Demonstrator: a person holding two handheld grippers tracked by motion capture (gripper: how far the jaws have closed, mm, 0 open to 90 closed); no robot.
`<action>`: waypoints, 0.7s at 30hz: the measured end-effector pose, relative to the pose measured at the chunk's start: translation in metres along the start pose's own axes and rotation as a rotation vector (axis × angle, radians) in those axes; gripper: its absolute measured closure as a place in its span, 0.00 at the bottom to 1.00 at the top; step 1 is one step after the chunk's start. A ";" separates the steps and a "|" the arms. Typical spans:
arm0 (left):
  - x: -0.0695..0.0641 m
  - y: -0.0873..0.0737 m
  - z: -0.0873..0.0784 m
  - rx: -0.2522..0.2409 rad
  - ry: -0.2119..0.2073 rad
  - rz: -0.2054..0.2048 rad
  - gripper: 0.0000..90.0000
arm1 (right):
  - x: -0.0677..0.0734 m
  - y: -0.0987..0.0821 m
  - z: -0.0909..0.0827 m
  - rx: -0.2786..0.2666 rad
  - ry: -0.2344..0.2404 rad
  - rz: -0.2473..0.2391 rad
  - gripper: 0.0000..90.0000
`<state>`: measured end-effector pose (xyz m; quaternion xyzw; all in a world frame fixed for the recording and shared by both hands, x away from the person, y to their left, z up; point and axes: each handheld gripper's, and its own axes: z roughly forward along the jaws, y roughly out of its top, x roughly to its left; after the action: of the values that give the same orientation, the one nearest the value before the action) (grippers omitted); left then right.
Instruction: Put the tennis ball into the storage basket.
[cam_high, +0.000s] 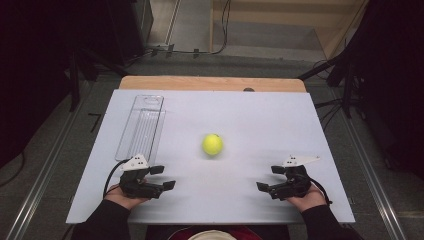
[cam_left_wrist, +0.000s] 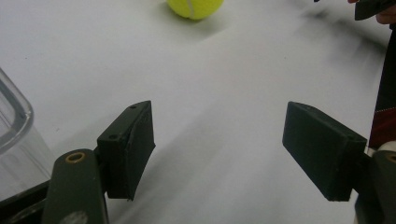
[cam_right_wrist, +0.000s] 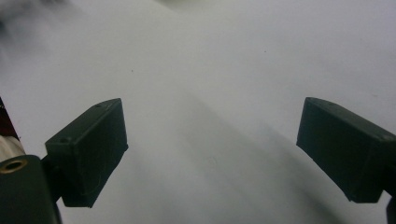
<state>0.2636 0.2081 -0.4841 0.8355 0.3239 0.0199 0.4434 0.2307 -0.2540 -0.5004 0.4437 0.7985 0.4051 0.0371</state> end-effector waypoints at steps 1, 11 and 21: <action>0.000 0.000 0.000 -0.002 -0.002 0.000 0.28 | 0.000 0.000 0.000 0.002 0.000 0.001 0.08; 0.001 -0.001 0.000 0.001 0.004 -0.013 0.28 | -0.005 0.002 0.003 0.009 0.008 0.003 0.08; 0.001 -0.001 -0.001 0.001 0.014 -0.021 0.28 | -0.006 0.002 0.004 0.009 0.005 0.011 0.08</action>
<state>0.2635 0.2097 -0.4843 0.8323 0.3356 0.0209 0.4407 0.2369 -0.2557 -0.5035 0.4471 0.7981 0.4026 0.0311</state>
